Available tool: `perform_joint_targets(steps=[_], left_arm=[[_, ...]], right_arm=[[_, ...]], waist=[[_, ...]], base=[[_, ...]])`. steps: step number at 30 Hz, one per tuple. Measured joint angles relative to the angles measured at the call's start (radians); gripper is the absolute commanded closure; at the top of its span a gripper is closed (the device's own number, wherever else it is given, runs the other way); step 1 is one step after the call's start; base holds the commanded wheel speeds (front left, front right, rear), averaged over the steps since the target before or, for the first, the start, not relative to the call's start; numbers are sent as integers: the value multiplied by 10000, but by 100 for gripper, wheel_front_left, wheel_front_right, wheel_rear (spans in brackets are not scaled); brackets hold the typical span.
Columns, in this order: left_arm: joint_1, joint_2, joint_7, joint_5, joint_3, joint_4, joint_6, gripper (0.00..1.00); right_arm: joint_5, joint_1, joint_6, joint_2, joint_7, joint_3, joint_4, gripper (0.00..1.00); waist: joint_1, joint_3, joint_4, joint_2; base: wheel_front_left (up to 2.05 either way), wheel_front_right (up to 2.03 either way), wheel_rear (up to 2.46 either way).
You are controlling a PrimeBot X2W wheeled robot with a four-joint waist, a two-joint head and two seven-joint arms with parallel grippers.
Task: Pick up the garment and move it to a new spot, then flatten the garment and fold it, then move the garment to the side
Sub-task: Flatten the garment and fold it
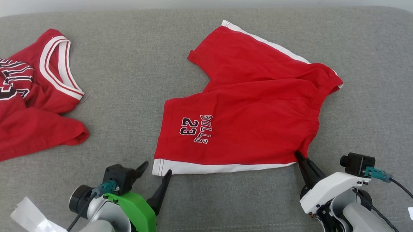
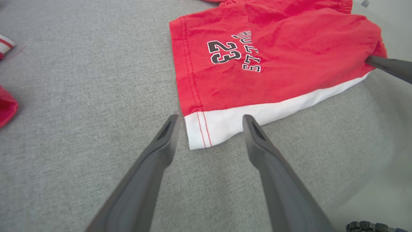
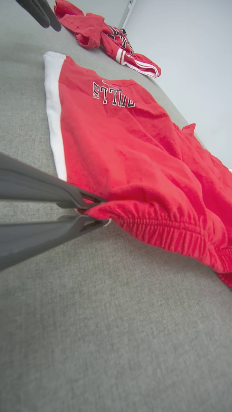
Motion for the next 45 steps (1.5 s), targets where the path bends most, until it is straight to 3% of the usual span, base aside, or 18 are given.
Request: perform_joint_targets(steps=[20, 21, 23, 25, 37, 45], left_arm=[[-410, -431, 708, -575, 144, 1147, -84, 2], [-410, -451, 719, -591, 140, 1204, -86, 26], [-410, -470, 786, -623, 134, 1281, -90, 59], [-411, -508, 784, -629, 136, 1306, -198, 100], [-546, -562, 454, -654, 198, 968, -437, 100], [-545, -130, 339, -591, 249, 410, -435, 100]], right_arm=[[-439, -28, 94, 224, 0, 100, -23, 100], [-451, -28, 94, 224, 0, 90, -23, 100], [-522, -28, 96, 224, 0, 58, -31, 100], [-598, -28, 96, 222, 0, 19, -36, 100], [-934, -12, 96, 29, 0, -100, -336, 100], [-945, 327, 90, -359, 0, -184, -819, 100]], waist=[[0, 6, -550, 0], [0, 10, -560, 0], [0, 20, -579, 0], [0, 28, -595, 0], [0, -16, -578, 0], [0, -154, -563, 0]], base=[[0, 0, 0], [0, 0, 0], [0, 0, 0], [0, 0, 0], [0, 0, 0], [0, 0, 0]])
